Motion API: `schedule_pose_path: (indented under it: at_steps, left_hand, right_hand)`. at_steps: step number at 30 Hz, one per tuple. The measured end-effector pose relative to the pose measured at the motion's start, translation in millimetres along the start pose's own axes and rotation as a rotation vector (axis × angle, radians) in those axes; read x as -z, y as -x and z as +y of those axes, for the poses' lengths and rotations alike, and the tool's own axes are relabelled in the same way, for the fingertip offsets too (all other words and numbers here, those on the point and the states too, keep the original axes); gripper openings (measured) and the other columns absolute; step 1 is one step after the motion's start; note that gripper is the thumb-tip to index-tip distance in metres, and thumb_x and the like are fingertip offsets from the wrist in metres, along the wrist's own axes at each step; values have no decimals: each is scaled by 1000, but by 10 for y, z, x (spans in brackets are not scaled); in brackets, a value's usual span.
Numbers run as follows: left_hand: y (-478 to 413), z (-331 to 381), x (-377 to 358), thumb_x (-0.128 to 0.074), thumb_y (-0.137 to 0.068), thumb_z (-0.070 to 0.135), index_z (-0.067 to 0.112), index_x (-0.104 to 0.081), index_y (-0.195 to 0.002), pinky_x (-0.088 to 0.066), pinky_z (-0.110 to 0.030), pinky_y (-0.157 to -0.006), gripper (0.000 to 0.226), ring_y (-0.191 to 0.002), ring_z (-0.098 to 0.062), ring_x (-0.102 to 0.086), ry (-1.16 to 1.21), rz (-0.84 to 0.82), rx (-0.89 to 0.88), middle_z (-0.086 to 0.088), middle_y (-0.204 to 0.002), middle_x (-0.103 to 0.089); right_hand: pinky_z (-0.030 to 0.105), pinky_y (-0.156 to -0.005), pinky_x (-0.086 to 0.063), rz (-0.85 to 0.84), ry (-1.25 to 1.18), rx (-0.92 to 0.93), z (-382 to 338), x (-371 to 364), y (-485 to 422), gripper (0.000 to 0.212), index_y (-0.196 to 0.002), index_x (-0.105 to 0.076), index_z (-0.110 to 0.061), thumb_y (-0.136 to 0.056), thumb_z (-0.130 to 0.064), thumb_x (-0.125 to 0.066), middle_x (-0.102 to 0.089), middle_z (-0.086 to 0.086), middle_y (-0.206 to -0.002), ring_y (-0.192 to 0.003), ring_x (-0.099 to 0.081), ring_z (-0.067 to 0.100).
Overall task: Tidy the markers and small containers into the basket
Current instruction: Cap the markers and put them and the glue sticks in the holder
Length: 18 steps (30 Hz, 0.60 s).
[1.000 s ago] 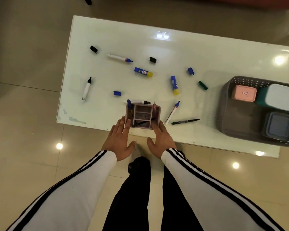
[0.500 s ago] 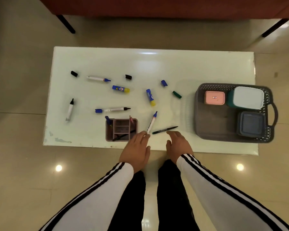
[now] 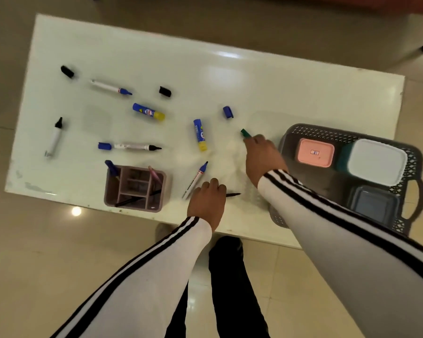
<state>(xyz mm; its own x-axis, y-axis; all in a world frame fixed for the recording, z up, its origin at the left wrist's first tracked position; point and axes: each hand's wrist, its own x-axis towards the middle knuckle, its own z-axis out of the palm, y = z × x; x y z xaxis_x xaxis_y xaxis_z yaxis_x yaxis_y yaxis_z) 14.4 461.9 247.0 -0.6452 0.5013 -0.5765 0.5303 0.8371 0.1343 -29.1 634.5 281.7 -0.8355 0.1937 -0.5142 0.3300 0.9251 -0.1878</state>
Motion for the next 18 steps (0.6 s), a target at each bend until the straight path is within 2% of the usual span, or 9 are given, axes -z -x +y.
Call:
schedule_pose_path:
  at_steps: [6,10,13,18]
  left_hand:
    - [-40,-43,-33,-55,-94,14,15,-56,-108,-40,-32,-74,14,-94,-24,-54,78,64,-11,-4,-107,-54]
    - [12,-94,46,-67,-88,16,12,-63,-92,-43,-35,-60,8,-77,-27,-59,165,241,40,-6,-92,-60]
    - [31,-137,204,-63,-91,17,10,-63,-96,-48,-38,-62,8,-78,-30,-57,229,378,90,-9,-97,-61]
    - [42,-285,596,-60,-93,17,11,-64,-99,-47,-41,-69,9,-83,-31,-55,289,493,133,-9,-94,-64]
  right_hand:
    - [45,-84,-50,-5,70,-21,5,-9,-369,46,-131,-44,-11,-87,1,-43,-45,15,-127,-118,-44,34]
    - [46,-82,-48,-37,104,-31,25,-31,-445,44,-131,-44,-12,-89,-2,-43,-46,16,-126,-117,-45,35]
    - [45,-78,-45,-40,95,-33,6,9,-490,40,-128,-43,-11,-90,-1,-44,-48,16,-121,-112,-49,36]
    - [41,-77,-45,-22,-26,-57,-77,59,-409,35,-123,-44,-14,-89,-5,-44,-50,13,-118,-106,-53,34]
